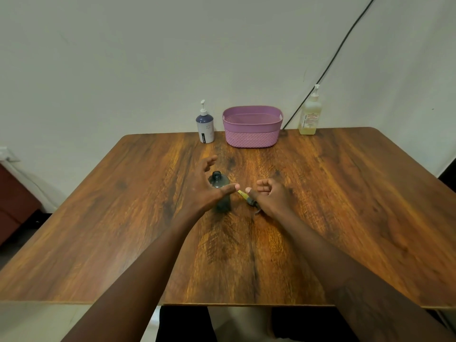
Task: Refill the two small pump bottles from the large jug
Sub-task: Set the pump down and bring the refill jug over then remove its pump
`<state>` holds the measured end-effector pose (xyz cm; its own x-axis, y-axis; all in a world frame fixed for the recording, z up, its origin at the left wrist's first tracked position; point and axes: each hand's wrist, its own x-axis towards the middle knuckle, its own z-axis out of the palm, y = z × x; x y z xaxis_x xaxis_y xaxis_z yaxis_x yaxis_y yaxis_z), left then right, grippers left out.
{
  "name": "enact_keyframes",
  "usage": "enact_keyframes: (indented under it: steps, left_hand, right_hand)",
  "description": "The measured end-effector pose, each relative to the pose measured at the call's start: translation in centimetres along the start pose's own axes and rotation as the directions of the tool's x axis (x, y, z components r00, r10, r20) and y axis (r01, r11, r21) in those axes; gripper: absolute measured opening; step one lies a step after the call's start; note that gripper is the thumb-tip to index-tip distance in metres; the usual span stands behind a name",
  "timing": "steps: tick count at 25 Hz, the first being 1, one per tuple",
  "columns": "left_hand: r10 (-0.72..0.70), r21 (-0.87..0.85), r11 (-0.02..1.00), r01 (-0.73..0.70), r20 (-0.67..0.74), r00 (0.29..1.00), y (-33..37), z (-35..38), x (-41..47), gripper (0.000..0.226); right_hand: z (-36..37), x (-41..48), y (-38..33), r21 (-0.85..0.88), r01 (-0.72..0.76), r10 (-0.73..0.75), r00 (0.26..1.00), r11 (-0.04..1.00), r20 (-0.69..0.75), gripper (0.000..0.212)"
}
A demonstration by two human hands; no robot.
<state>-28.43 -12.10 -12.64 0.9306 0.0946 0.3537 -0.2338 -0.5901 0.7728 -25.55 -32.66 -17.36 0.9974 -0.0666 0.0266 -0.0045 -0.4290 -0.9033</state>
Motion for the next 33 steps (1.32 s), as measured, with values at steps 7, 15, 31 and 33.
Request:
enact_keyframes:
  steps: [7,15,31,33]
  left_hand:
    - [0.058,0.06,0.996,-0.06,0.029,0.998,4.4,1.1,2.8,0.09]
    - [0.068,0.096,0.992,-0.077,0.094,0.993,8.0,7.3,8.7,0.088]
    - [-0.026,-0.011,0.999,0.03,0.284,0.959,9.6,29.0,27.7,0.085]
    - [-0.034,-0.022,0.999,0.041,0.273,0.961,8.8,30.9,29.5,0.085]
  right_hand:
    - [-3.5,1.0,-2.6,0.109,0.036,-0.023,0.992,0.993,-0.125,0.04]
    - [-8.9,5.2,-3.8,0.107,0.108,-0.078,0.963,0.988,-0.26,0.045]
    - [-16.6,28.6,3.7,0.002,-0.034,0.031,0.881,0.999,-0.472,0.073]
    - [-16.6,31.7,4.4,-0.023,-0.047,0.031,0.887,0.999,-0.46,0.086]
